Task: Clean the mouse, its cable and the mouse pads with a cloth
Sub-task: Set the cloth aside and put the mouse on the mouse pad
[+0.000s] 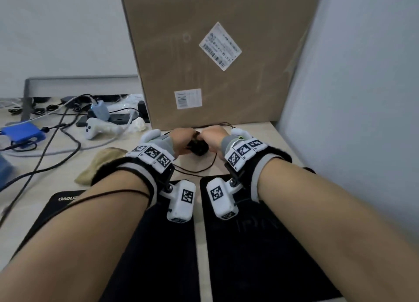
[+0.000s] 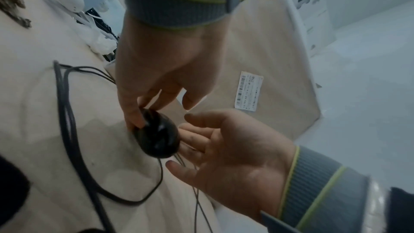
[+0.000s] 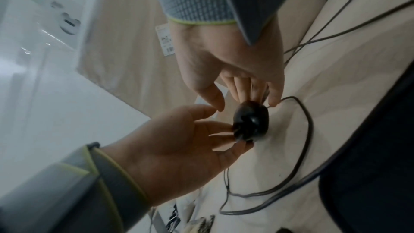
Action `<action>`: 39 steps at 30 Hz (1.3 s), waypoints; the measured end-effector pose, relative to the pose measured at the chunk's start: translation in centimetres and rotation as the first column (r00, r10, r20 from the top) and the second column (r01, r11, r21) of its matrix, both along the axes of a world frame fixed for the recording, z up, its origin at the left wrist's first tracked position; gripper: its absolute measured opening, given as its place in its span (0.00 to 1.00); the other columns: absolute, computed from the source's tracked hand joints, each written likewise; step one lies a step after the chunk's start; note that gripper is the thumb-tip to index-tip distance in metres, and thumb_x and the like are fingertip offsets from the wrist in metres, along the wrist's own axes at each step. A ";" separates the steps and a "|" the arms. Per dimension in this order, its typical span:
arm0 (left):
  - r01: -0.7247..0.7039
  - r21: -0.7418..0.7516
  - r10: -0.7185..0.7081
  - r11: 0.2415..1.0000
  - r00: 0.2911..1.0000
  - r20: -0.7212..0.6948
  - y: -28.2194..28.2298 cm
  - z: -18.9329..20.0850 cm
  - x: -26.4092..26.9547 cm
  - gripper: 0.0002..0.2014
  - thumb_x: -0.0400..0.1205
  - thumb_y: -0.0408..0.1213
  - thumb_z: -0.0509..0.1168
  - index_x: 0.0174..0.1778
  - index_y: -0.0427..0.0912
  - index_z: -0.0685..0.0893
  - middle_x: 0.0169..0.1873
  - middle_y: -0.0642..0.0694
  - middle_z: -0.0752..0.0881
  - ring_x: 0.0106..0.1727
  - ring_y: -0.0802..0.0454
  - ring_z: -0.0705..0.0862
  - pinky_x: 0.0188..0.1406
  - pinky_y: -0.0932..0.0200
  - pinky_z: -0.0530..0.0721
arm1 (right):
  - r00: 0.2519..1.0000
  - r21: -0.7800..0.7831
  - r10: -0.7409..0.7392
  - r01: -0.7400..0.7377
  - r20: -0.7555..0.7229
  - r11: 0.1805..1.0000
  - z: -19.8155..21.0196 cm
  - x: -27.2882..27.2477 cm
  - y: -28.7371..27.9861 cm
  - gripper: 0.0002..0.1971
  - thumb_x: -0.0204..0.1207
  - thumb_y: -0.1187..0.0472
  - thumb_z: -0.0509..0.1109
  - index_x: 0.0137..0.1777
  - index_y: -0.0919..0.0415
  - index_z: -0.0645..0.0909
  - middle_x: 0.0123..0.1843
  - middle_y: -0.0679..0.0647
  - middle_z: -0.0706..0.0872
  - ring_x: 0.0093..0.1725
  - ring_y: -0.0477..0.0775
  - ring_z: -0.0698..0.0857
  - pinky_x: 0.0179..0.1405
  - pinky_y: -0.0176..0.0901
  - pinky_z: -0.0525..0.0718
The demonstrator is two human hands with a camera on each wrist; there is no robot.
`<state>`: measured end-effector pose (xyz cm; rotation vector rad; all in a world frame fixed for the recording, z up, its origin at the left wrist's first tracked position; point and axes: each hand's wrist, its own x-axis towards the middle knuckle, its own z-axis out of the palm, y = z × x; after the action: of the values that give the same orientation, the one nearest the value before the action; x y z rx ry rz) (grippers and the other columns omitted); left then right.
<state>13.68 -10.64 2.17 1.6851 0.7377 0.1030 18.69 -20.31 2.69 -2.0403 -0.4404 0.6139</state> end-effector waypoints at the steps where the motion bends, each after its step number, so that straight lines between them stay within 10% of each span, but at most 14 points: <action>1: -0.010 -0.010 0.010 1.000 1.000 0.020 -0.4 0.6 -0.2 0.12 0.82 0.31 0.57 0.33 0.42 0.76 0.34 0.44 0.77 0.36 0.51 0.77 0.49 0.53 0.79 | 1.000 0.017 -0.015 0.014 0.024 1.000 0.6 -0.4 -0.2 0.04 0.76 0.66 0.64 0.48 0.59 0.78 0.45 0.57 0.79 0.44 0.57 0.76 0.41 0.42 0.74; 7: 0.054 0.034 -0.056 0.998 0.996 0.064 -4.3 4.7 -1.9 0.12 0.81 0.35 0.56 0.31 0.46 0.76 0.34 0.46 0.75 0.40 0.48 0.73 0.40 0.57 0.71 | 0.997 0.117 -0.058 0.051 0.057 0.992 3.9 -2.2 -5.3 0.13 0.75 0.66 0.65 0.58 0.63 0.83 0.51 0.61 0.80 0.54 0.59 0.78 0.63 0.58 0.80; 18: 0.330 0.136 -0.335 0.934 0.942 0.018 -17.3 5.1 -7.5 0.10 0.80 0.36 0.55 0.34 0.41 0.76 0.40 0.38 0.76 0.40 0.45 0.73 0.43 0.52 0.71 | 0.995 0.133 -0.071 0.061 0.075 0.989 3.9 -8.6 -20.0 0.05 0.65 0.62 0.67 0.34 0.52 0.83 0.40 0.57 0.80 0.44 0.55 0.75 0.45 0.49 0.74; 27: 0.426 0.126 -0.412 0.896 0.903 -0.124 -23.5 0.2 -10.6 0.13 0.81 0.39 0.53 0.42 0.38 0.82 0.42 0.38 0.81 0.43 0.44 0.78 0.45 0.55 0.73 | 0.991 0.081 -0.115 0.109 0.073 0.991 -1.5 -11.8 -26.7 0.07 0.63 0.63 0.67 0.38 0.55 0.85 0.38 0.54 0.83 0.42 0.53 0.80 0.45 0.46 0.76; 33: 0.389 0.090 -0.382 0.917 0.920 -0.087 -23.2 -1.3 -11.1 0.16 0.83 0.38 0.54 0.53 0.36 0.86 0.50 0.38 0.85 0.50 0.46 0.80 0.53 0.55 0.77 | 0.992 0.034 -0.121 0.120 0.046 0.992 -3.5 -11.8 -27.0 0.21 0.75 0.68 0.64 0.68 0.60 0.81 0.59 0.53 0.84 0.61 0.51 0.80 0.59 0.35 0.72; 39: 0.287 0.033 -0.286 0.957 0.958 -0.025 -22.1 -1.0 -10.4 0.16 0.84 0.38 0.52 0.31 0.44 0.74 0.30 0.45 0.74 0.32 0.50 0.72 0.35 0.58 0.71 | 0.998 0.012 -0.051 0.050 0.021 0.999 -3.4 -11.3 -25.5 0.22 0.76 0.72 0.60 0.69 0.60 0.79 0.66 0.60 0.84 0.67 0.59 0.80 0.69 0.45 0.74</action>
<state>3.26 -32.77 1.22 1.8125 0.5014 -0.1050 7.43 -45.83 -0.74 -2.0426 -0.4032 0.5579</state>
